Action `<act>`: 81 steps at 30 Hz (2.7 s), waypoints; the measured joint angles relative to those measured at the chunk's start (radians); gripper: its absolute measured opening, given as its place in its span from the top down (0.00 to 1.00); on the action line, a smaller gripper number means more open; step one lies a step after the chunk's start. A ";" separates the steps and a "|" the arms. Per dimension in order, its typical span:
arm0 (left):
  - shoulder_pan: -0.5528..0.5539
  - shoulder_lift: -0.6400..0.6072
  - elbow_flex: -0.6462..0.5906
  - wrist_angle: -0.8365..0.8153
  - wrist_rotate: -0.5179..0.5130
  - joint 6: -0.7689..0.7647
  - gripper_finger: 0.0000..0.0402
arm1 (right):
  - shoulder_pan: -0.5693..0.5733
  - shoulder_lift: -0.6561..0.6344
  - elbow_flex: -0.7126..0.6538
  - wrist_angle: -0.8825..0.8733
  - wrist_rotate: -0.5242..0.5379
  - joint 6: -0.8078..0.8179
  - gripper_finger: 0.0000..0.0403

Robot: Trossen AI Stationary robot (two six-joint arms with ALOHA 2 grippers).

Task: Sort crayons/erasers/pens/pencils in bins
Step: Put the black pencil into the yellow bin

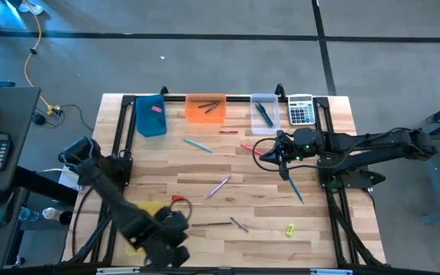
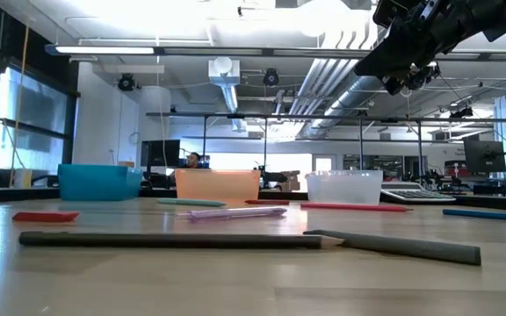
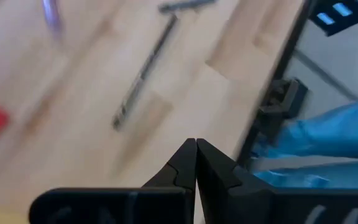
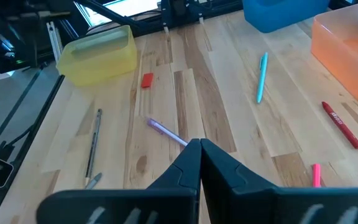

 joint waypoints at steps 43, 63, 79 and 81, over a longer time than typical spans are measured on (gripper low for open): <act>0.276 0.340 0.001 0.208 0.278 0.752 0.85 | 0.000 0.000 0.000 0.006 0.000 0.008 1.00; 0.293 0.316 -0.003 0.156 0.367 0.627 0.99 | 0.000 0.000 0.000 0.007 0.000 0.001 1.00; 0.144 0.159 -0.004 0.050 0.127 0.076 1.00 | 0.000 0.000 0.000 0.008 0.000 -0.003 1.00; 0.113 0.135 -0.004 0.006 0.099 -0.007 1.00 | 0.000 0.000 0.000 0.010 0.000 -0.003 1.00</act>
